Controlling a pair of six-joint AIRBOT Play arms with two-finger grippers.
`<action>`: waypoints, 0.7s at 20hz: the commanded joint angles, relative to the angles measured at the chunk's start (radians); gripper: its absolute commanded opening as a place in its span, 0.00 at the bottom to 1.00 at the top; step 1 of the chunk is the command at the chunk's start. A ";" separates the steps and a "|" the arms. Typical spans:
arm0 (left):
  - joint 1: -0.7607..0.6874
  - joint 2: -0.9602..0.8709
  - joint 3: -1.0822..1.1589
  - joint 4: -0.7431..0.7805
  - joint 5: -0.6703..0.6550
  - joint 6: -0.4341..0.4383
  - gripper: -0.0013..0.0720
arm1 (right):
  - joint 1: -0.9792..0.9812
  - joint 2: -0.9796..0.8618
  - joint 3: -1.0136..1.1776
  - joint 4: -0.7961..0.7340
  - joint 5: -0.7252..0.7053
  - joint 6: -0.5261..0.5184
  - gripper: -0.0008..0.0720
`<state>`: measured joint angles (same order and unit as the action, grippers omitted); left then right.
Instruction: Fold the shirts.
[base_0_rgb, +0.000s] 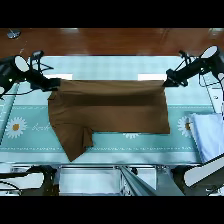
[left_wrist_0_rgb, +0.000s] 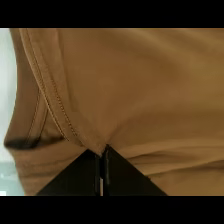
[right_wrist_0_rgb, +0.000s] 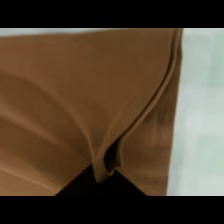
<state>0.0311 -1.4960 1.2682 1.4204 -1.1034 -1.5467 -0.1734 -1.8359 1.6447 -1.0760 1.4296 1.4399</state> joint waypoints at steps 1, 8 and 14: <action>0.008 -0.031 -0.033 0.031 -0.089 0.043 0.05 | 0.009 0.001 -0.089 -0.053 0.035 -0.002 0.05; 0.066 -0.011 -0.016 0.089 -0.291 0.030 0.98 | -0.028 0.099 -0.069 -0.100 0.100 0.014 0.86; 0.387 0.325 -0.493 -0.138 -0.186 0.118 0.98 | -0.280 0.485 -0.535 -0.108 -0.117 0.049 0.86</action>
<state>0.2646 -1.3144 0.9825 1.3968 -1.3514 -1.4509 -0.3504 -1.5166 1.3285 -1.2156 1.4357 1.4757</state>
